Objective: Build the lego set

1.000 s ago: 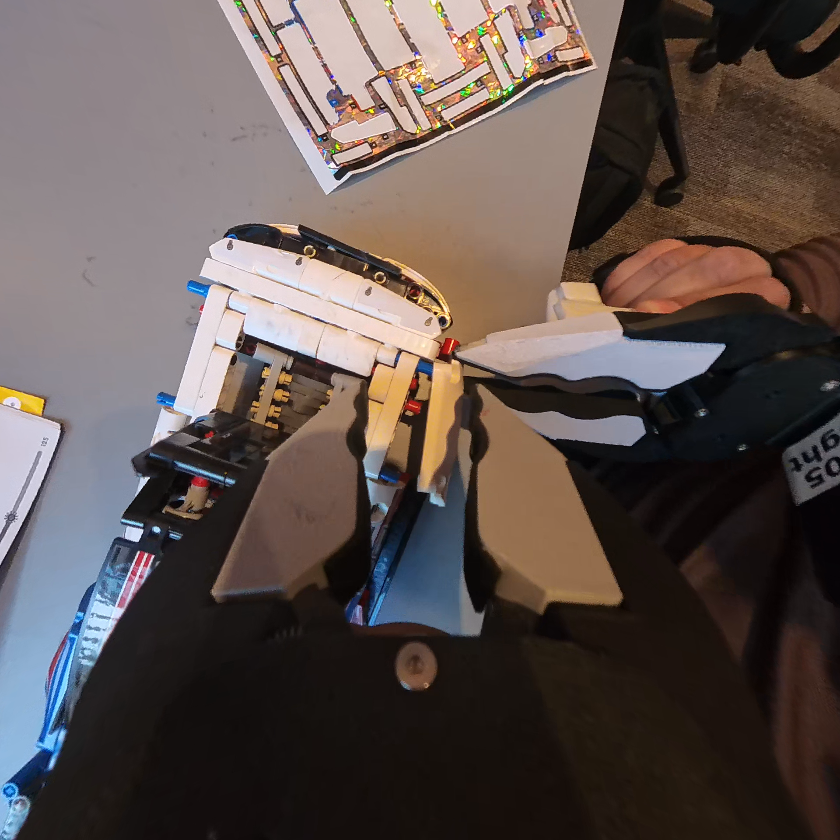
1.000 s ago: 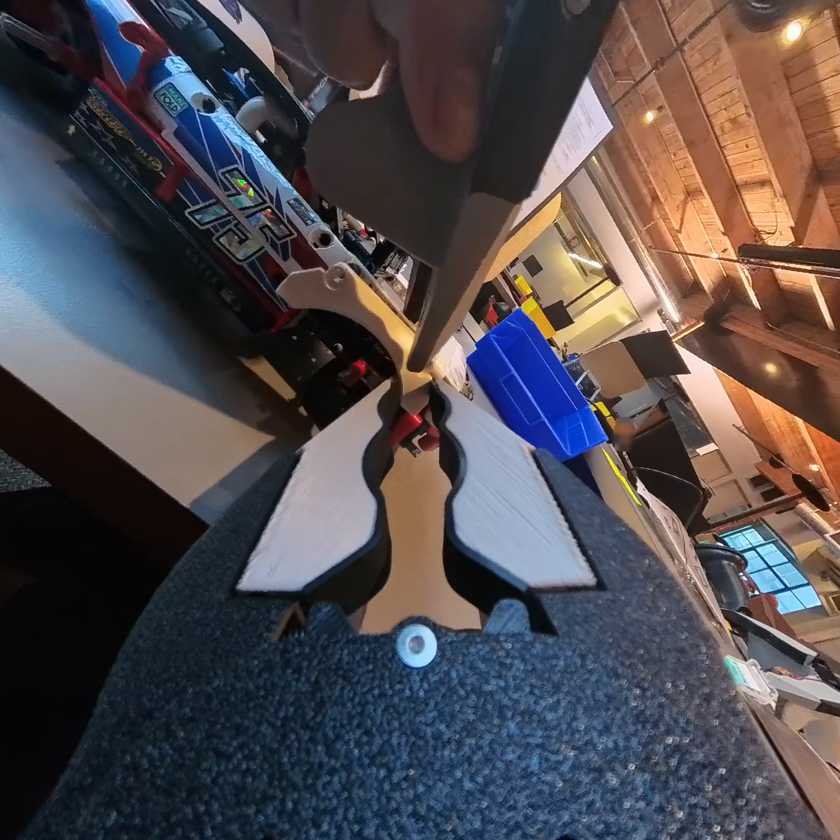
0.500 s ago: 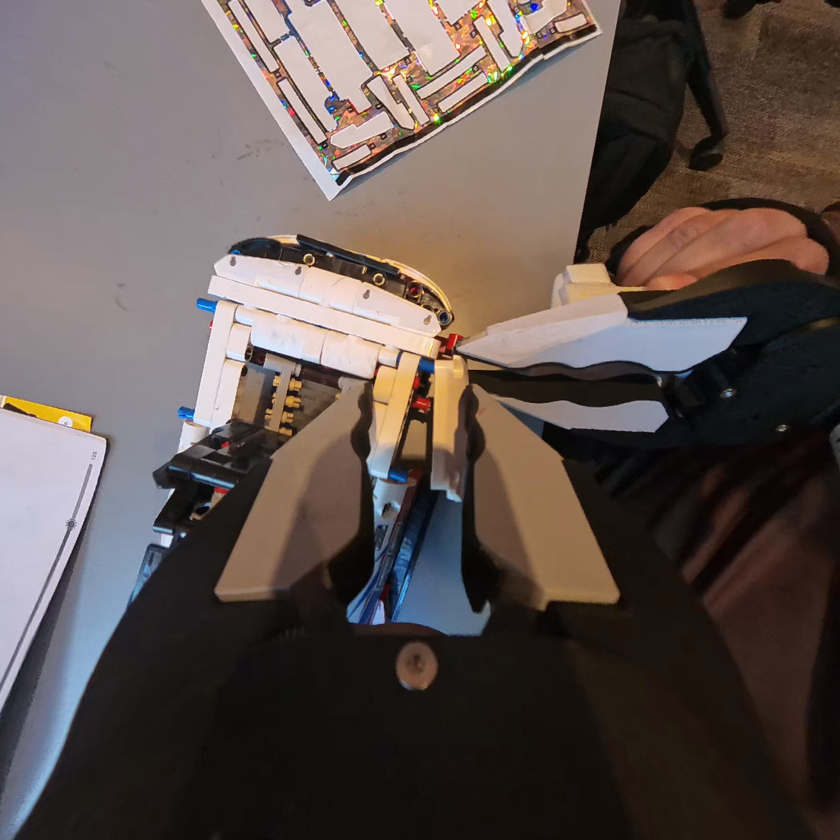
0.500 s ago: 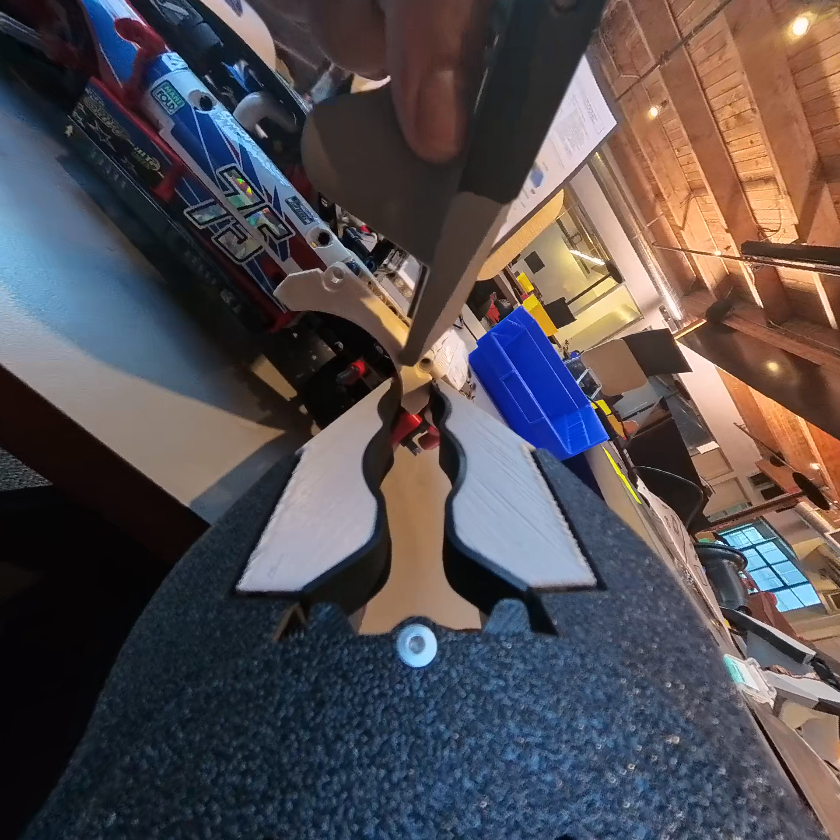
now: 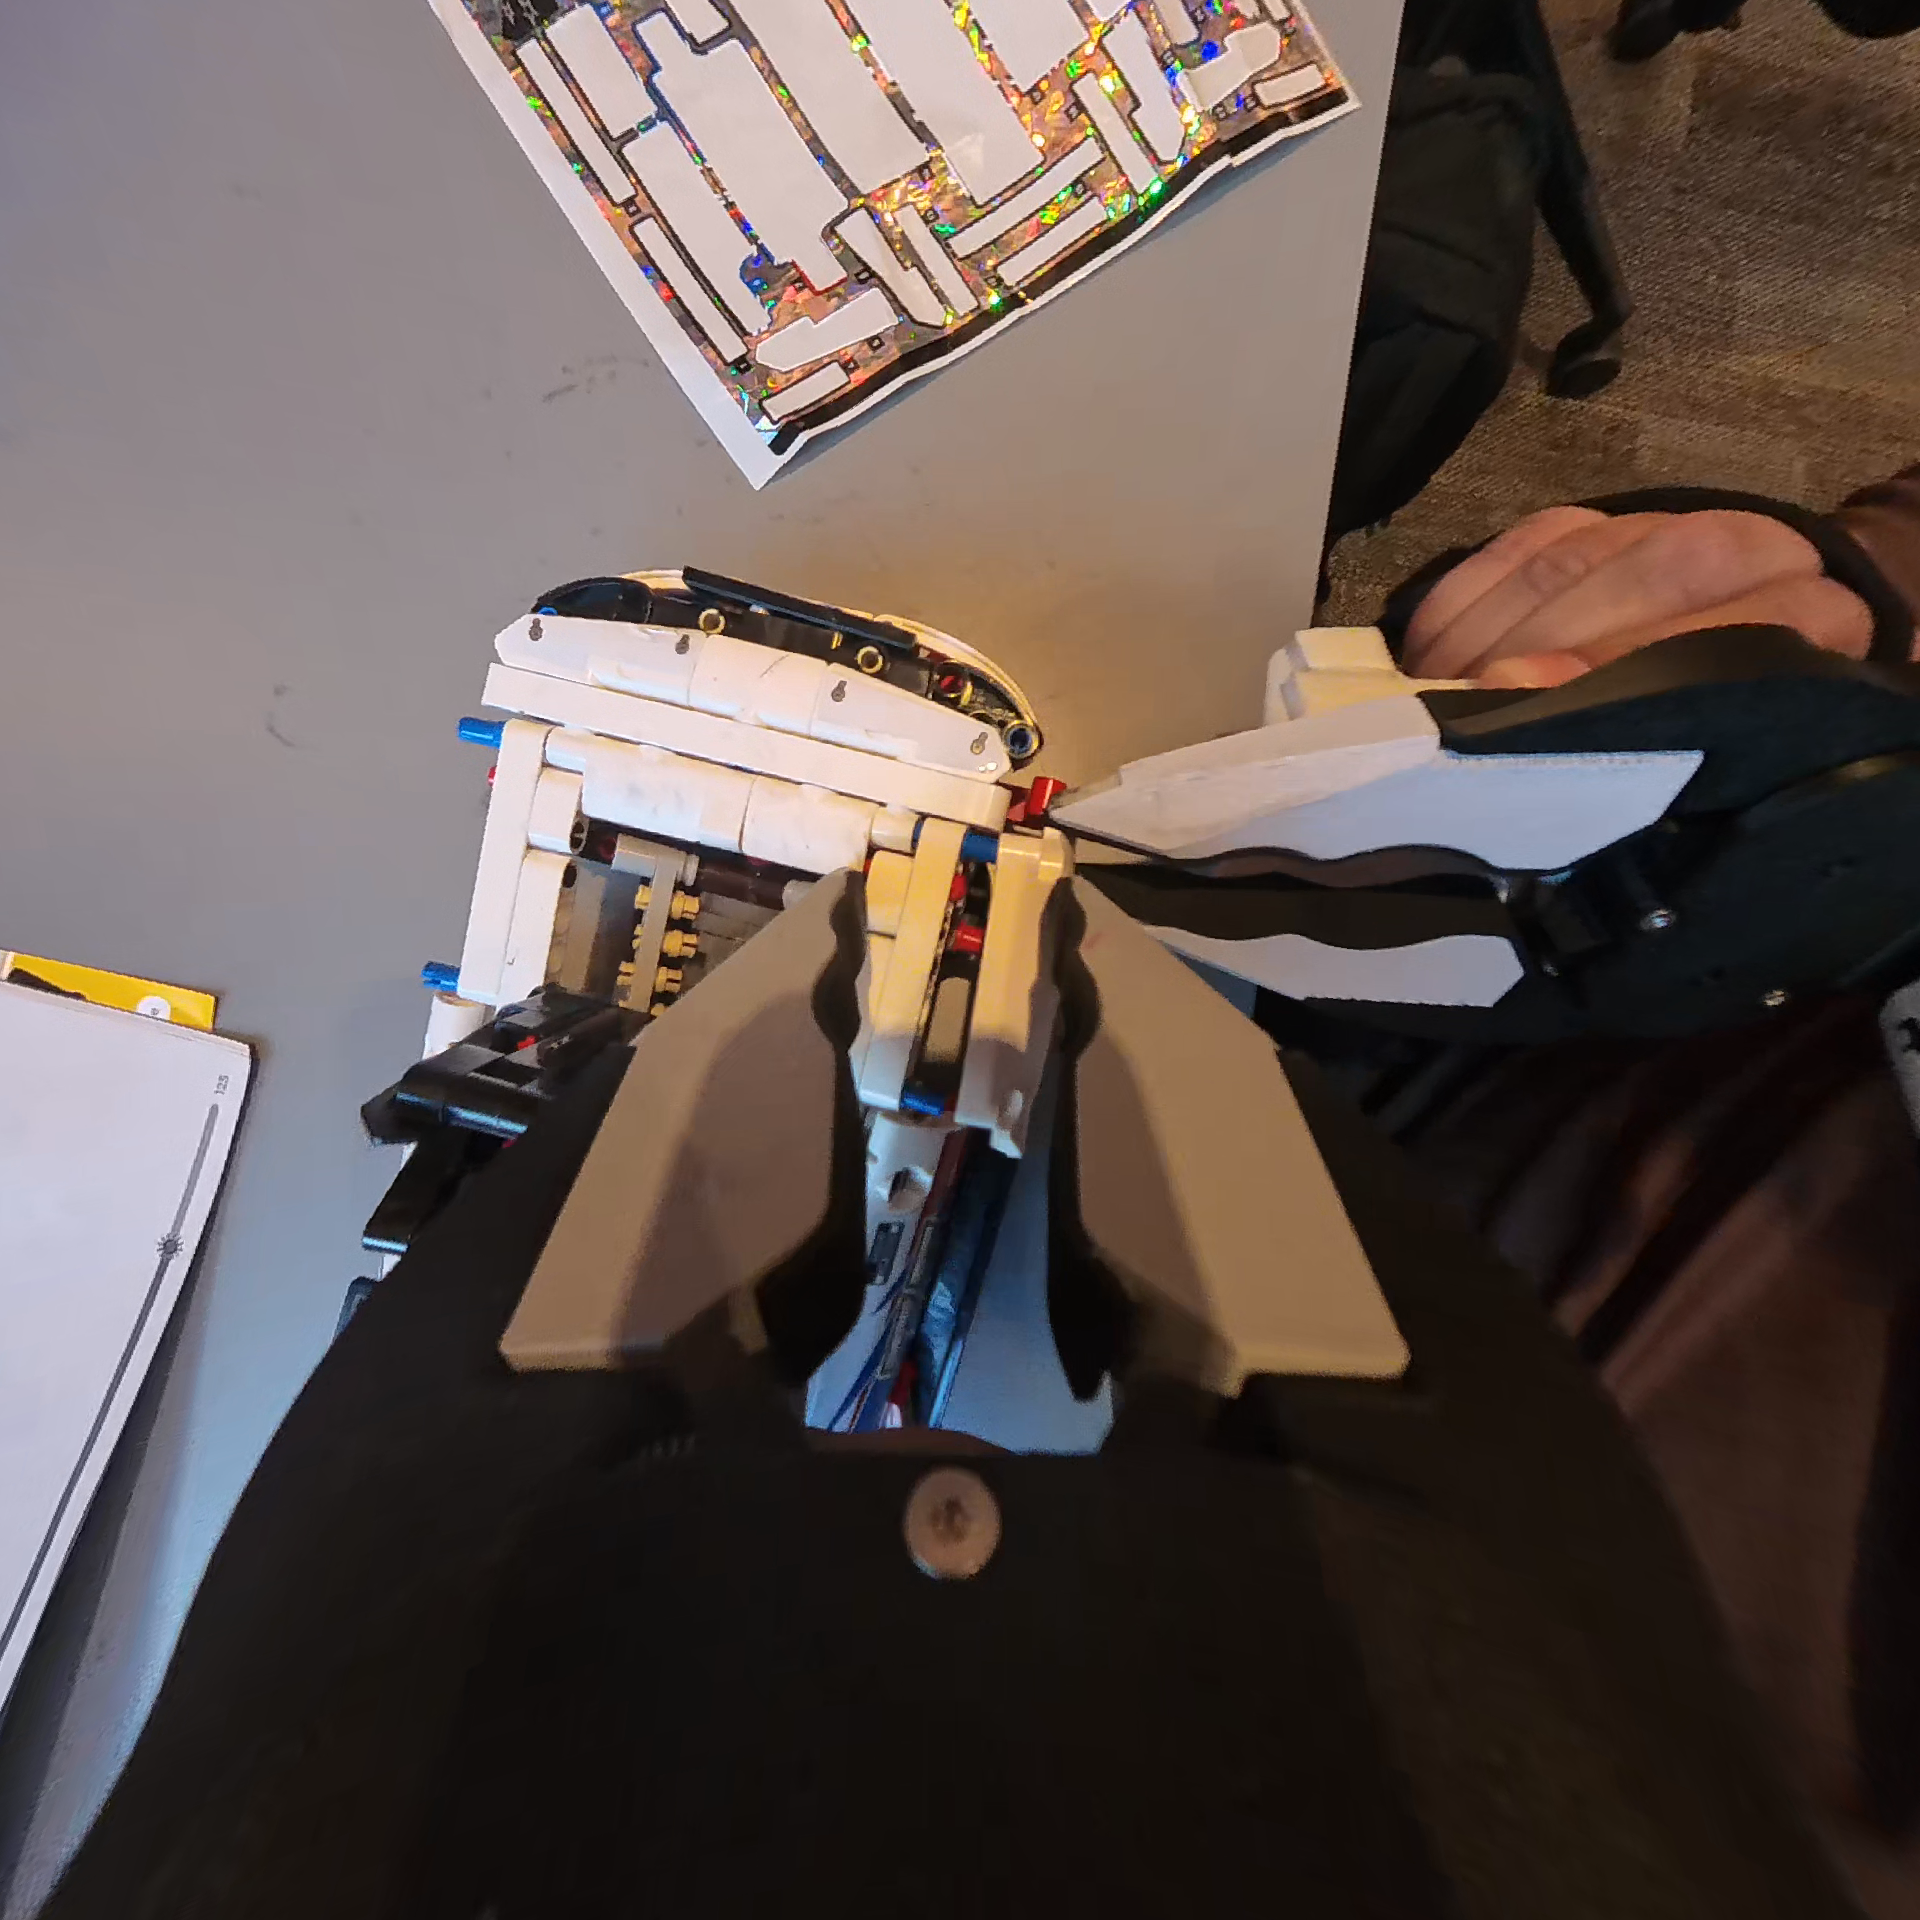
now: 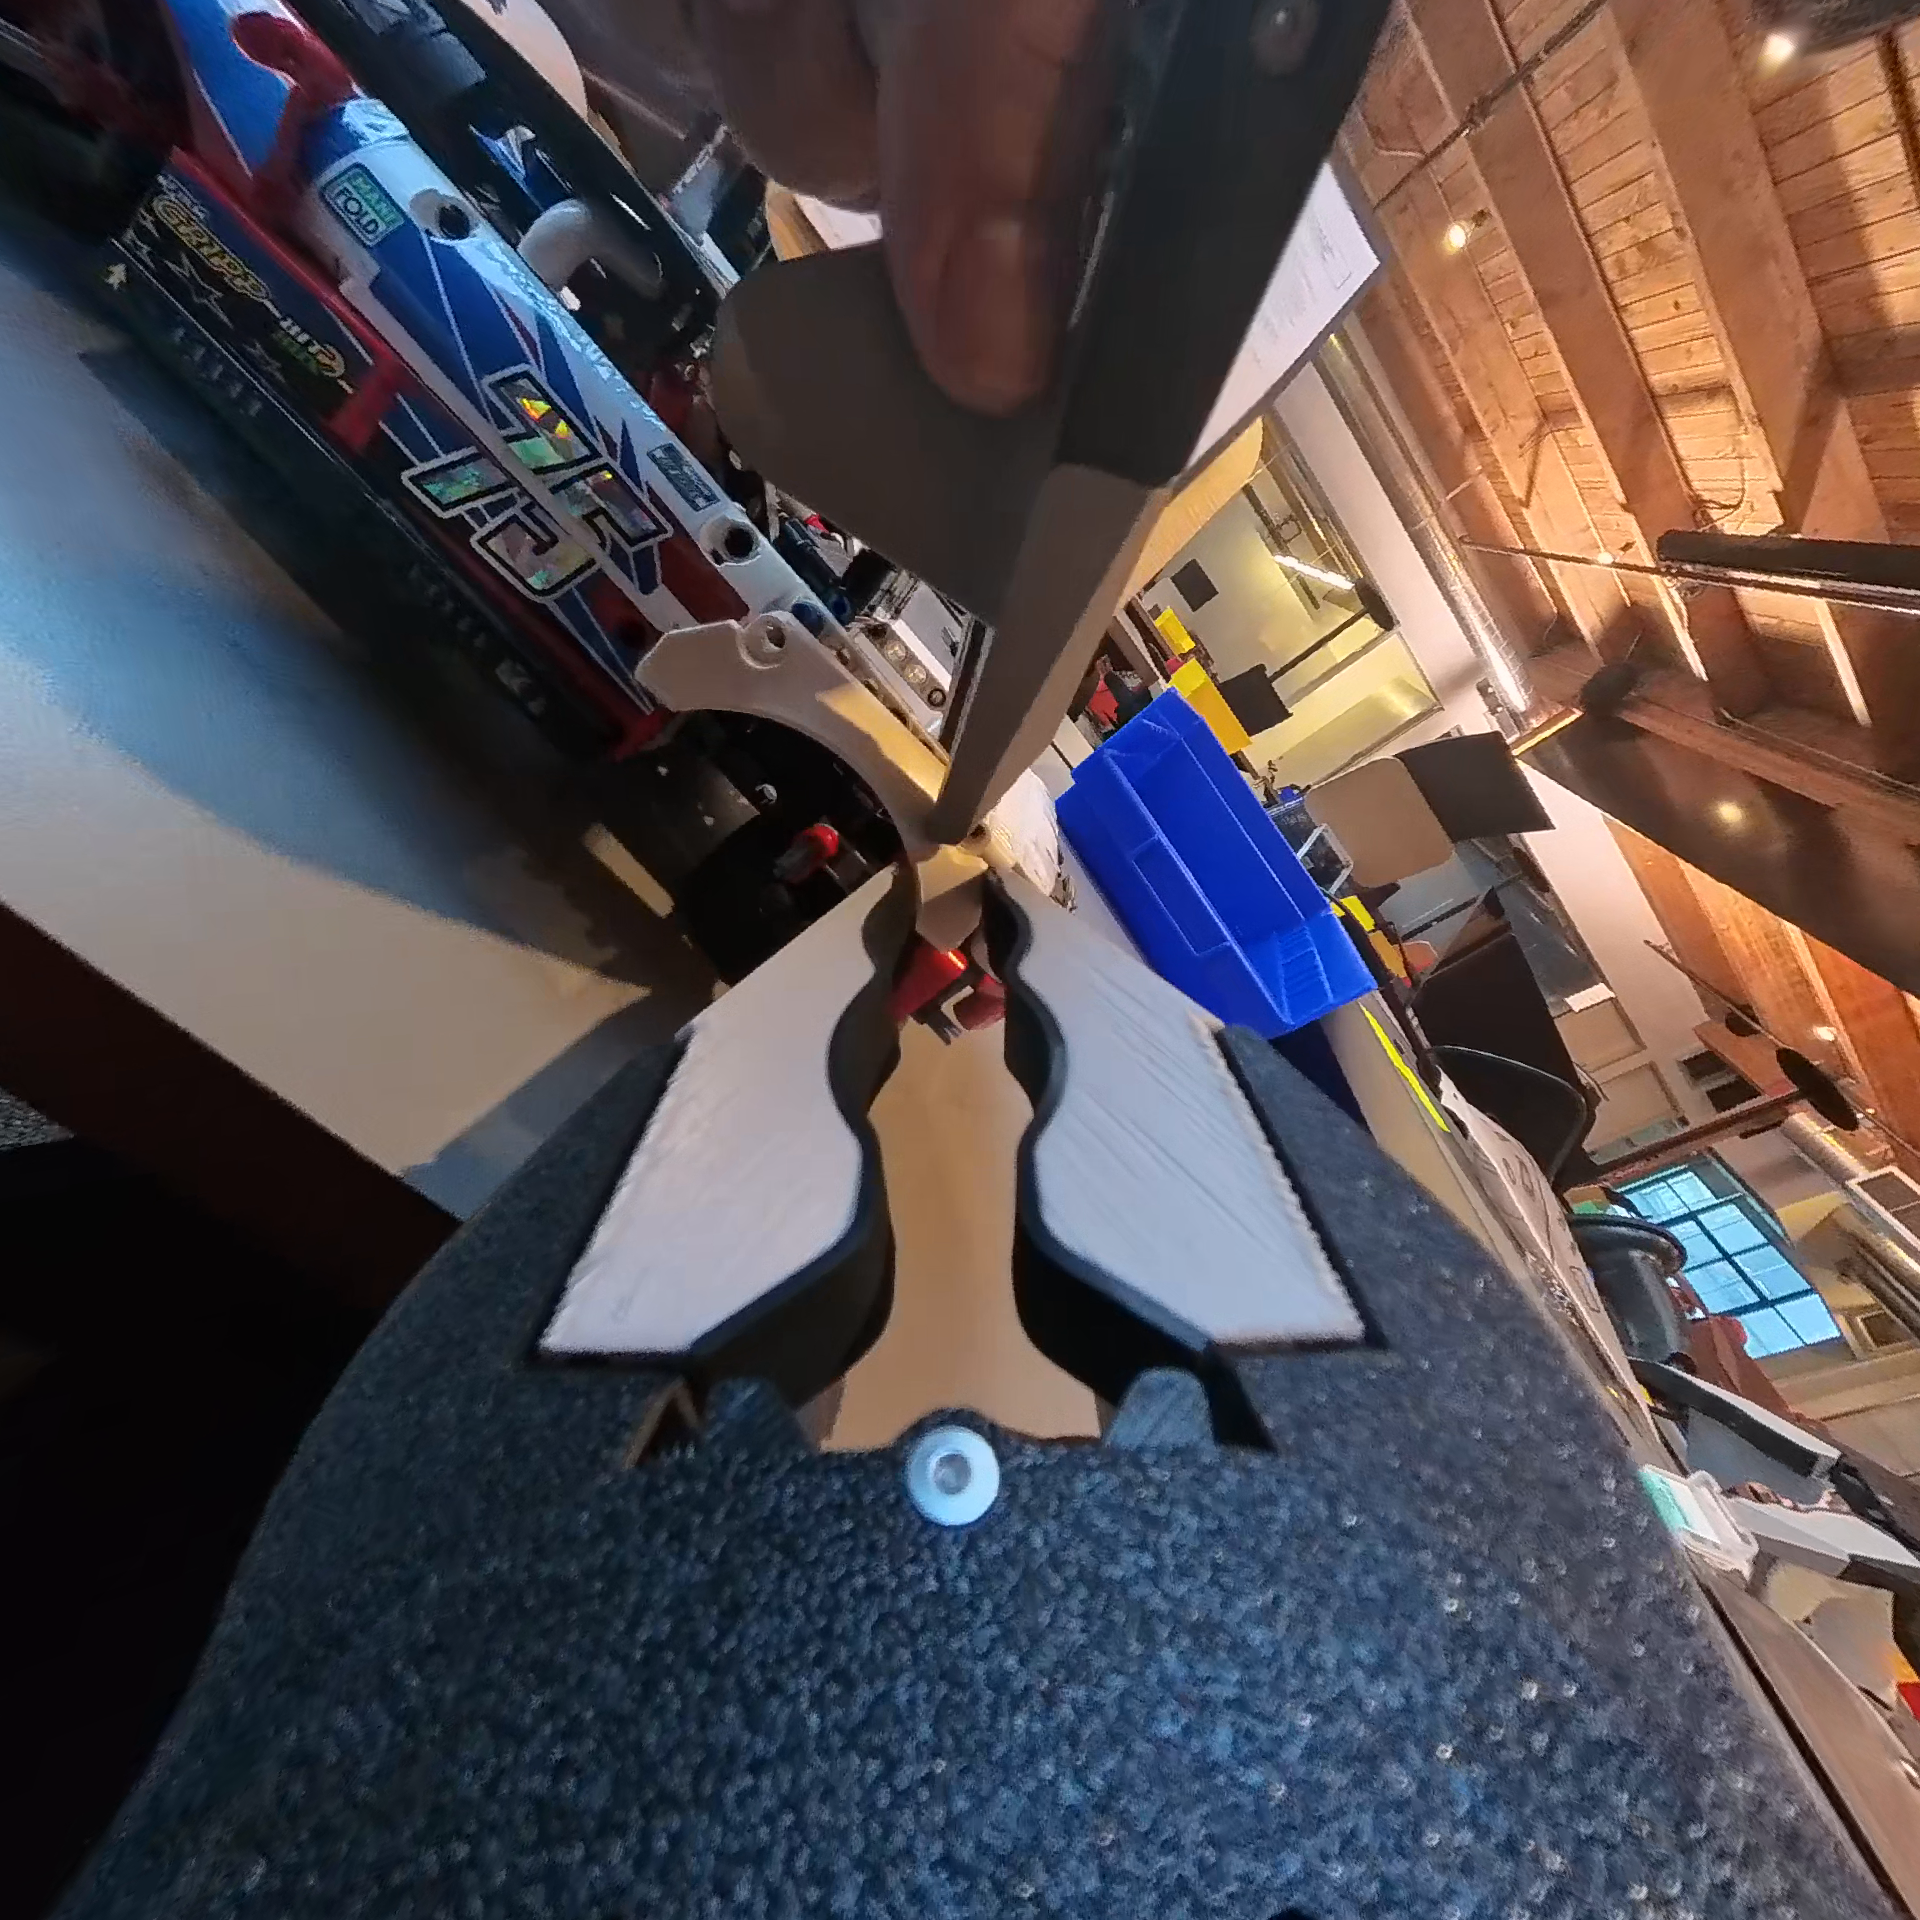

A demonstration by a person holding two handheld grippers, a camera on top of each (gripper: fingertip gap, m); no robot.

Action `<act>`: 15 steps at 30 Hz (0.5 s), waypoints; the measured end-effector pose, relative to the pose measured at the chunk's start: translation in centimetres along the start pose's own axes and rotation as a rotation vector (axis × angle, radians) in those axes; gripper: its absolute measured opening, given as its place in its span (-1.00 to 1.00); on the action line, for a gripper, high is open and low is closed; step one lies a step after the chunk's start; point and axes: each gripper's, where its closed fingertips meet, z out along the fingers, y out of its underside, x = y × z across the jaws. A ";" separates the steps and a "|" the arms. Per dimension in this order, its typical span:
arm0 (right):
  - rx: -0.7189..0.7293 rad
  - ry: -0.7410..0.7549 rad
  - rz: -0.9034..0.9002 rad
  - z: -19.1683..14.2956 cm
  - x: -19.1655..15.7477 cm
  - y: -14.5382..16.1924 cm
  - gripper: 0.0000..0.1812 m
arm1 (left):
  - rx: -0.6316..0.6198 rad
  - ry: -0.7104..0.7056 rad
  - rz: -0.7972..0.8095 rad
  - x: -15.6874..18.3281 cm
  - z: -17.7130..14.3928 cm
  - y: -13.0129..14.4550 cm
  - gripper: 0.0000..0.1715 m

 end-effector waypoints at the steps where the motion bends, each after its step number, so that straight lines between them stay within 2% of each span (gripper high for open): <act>1: 0.001 0.001 0.001 0.0 0.0 0.0 -0.85 | 0.003 -0.001 0.003 -0.2 0.0 0.0 -0.61; 15: -0.013 -0.042 -0.007 0.4 0.0 0.0 -0.85 | 0.056 0.009 -0.028 -0.3 0.0 0.0 -0.64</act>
